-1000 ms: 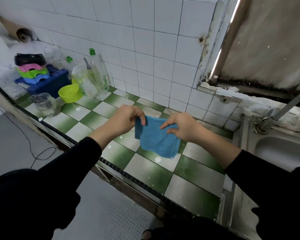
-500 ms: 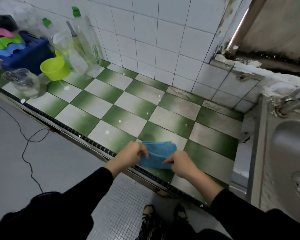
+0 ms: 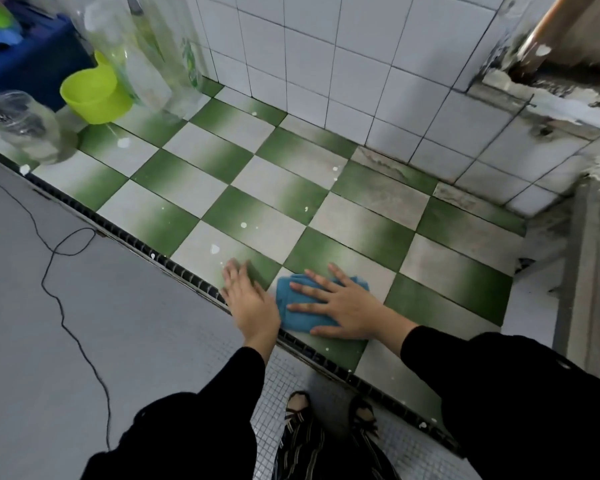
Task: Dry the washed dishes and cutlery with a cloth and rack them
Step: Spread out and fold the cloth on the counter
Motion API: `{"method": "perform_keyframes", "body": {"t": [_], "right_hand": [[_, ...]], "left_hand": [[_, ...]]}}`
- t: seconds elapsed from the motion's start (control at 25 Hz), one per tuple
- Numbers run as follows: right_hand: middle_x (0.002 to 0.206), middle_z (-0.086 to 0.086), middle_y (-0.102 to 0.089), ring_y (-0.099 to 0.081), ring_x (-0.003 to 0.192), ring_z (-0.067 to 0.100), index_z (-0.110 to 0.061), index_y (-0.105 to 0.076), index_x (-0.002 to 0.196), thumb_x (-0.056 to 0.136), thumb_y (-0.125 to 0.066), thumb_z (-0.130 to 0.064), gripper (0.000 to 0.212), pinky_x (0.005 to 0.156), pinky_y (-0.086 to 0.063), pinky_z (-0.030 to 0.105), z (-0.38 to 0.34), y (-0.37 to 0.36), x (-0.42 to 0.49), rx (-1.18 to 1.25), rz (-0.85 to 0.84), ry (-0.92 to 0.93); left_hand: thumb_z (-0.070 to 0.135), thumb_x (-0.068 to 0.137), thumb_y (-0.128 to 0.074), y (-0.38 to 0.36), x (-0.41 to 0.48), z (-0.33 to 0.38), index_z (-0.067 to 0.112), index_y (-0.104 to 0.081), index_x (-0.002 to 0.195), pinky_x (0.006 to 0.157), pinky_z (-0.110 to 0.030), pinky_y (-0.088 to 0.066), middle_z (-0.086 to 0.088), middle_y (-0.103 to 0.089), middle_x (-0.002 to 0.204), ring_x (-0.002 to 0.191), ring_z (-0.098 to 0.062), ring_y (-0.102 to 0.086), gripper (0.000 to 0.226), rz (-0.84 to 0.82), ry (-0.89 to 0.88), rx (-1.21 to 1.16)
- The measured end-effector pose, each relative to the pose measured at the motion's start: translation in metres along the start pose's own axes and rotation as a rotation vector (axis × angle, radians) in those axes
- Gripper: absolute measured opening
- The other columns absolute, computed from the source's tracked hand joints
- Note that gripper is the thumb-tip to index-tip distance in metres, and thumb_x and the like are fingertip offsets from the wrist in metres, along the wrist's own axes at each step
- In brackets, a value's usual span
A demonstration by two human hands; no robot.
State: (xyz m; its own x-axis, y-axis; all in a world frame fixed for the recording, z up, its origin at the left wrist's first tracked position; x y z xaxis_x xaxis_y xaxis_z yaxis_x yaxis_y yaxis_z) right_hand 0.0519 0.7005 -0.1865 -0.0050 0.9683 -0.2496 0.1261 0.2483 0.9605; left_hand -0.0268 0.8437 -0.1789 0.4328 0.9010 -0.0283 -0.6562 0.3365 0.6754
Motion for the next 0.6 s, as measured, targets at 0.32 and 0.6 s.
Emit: {"method": "perform_keyframes", "body": {"t": [0.32,0.6], "right_hand": [[0.158,-0.013,-0.003,-0.006,0.15,0.029,-0.043,-0.008,0.149,0.087,-0.008,-0.071,0.067,0.116,-0.003,0.057,0.132,0.017,0.004,0.091,0.181,-0.494],[0.163,-0.001,0.008,0.013,0.148,0.031,-0.034,0.0,0.155,0.097,-0.015,-0.063,0.067,0.117,0.008,0.057,0.239,0.017,-0.061,0.276,0.183,-1.207]], "left_hand": [[0.046,0.092,-0.023,-0.013,-0.005,0.002,0.007,-0.034,0.148,0.117,-0.039,0.01,-0.007,-0.026,0.158,0.148,-0.021,-0.016,0.069,0.124,-0.037,0.154],[0.04,0.094,-0.021,-0.027,-0.003,0.013,0.009,-0.033,0.149,0.118,-0.039,0.011,-0.005,-0.025,0.158,0.148,-0.02,-0.015,0.065,0.04,-0.159,0.294]]}}
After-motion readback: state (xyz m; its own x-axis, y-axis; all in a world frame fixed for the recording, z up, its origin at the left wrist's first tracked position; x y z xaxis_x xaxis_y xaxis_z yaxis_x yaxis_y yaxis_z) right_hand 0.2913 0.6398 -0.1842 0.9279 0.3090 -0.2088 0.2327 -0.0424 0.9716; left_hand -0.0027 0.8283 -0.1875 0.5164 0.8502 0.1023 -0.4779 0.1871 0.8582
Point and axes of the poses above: each hand's wrist, its own x-axis towards the middle knuckle, its own y-axis out of the back of the hand, z = x × y, the point moved 10 cm from there along x, towards the middle knuckle
